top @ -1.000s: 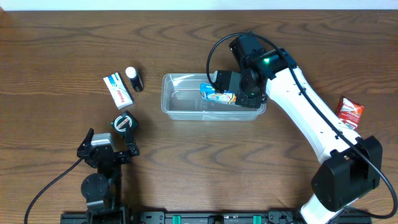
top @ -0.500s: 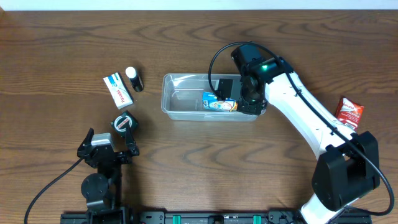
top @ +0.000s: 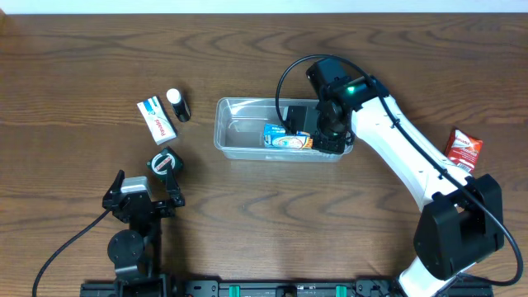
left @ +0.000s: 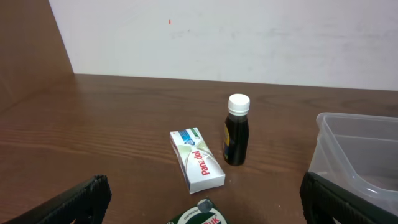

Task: Pack container
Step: 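Lower the blue box into the container and release it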

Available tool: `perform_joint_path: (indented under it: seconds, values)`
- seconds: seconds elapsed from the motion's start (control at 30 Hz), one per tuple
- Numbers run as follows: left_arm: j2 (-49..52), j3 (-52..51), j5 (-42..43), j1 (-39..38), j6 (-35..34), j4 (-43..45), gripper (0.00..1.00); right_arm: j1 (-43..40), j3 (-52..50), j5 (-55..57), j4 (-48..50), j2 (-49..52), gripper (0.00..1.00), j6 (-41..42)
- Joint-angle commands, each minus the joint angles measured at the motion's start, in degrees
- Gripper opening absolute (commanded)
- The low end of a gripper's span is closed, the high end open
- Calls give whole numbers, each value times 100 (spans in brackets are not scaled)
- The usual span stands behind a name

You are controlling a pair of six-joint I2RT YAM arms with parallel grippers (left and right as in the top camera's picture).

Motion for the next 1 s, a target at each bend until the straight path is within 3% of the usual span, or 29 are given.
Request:
perform_joint_path:
  seconds: [0.0, 0.97]
  values:
    - [-31, -87, 61, 2, 37, -208, 98, -52, -52, -188, -31, 17, 1, -90]
    - [-31, -87, 59, 2, 39, -208, 98, -278, -422, -127, 295, 17, 2, -240]
